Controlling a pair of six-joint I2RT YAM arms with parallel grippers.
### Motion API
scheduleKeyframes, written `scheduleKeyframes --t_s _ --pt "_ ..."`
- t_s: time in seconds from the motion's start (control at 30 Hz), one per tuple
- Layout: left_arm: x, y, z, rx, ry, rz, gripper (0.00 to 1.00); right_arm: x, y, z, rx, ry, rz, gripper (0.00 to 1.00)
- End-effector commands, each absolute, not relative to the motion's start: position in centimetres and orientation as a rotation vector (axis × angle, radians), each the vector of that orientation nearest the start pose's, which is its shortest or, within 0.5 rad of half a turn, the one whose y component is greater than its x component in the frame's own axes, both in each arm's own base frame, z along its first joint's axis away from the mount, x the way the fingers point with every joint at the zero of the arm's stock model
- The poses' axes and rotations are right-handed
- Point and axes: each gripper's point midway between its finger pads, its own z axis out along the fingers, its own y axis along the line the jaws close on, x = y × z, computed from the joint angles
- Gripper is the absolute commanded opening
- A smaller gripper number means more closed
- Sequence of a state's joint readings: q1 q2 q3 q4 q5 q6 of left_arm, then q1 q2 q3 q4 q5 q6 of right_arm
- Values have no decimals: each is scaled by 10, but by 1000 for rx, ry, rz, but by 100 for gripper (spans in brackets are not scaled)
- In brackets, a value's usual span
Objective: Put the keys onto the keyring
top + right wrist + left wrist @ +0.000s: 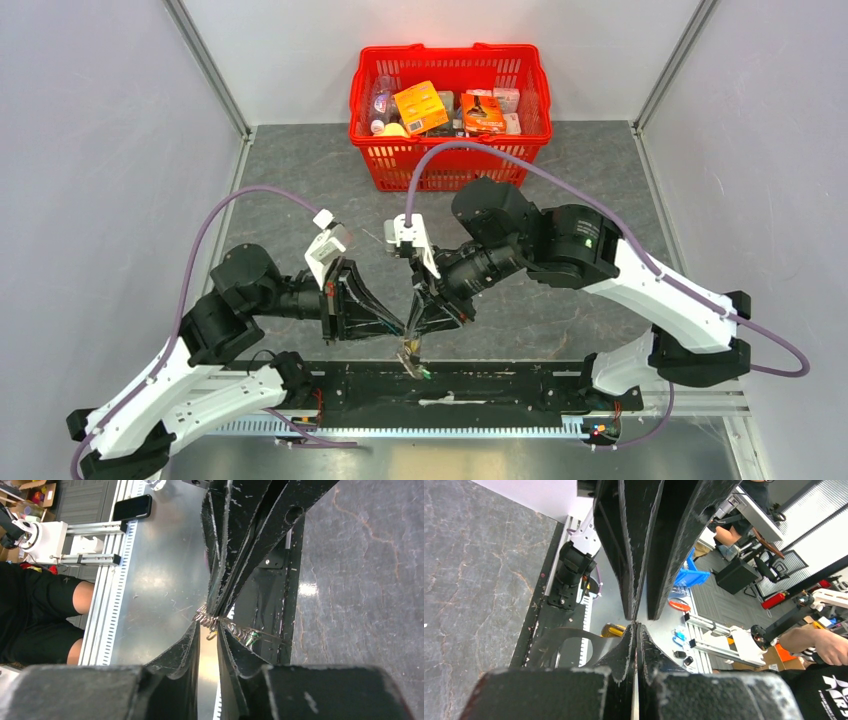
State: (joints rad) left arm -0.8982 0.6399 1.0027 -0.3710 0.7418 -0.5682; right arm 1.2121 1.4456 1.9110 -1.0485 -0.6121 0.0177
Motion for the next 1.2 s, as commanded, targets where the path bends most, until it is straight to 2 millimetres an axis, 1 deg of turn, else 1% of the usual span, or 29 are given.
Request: scheduleKeyframes --t_s 0.0,0.13,0.3,0.4,0.7,0.9,1.17 --pt "27 -240 389 909 1522 -1617 2 24 346 417 -1562 1567 1350 28" --pt "30 -236 394 863 1483 -1607 2 26 343 421 -1533 1560 1343 38" --pt "32 -231 403 808 1442 -1606 2 32 339 424 -1448 1550 1325 43" --pt "35 -229 408 769 1416 -1601 2 40 341 417 -1401 1579 1294 43" --pt "45 -230 410 687 1410 -1592 2 56 346 421 -1303 1569 1239 42" --pt "50 -230 413 647 1402 -1587 2 56 349 417 -1303 1570 1245 40" --pt "49 -227 421 630 1369 -1600 2 57 350 414 -1314 1567 1234 38"
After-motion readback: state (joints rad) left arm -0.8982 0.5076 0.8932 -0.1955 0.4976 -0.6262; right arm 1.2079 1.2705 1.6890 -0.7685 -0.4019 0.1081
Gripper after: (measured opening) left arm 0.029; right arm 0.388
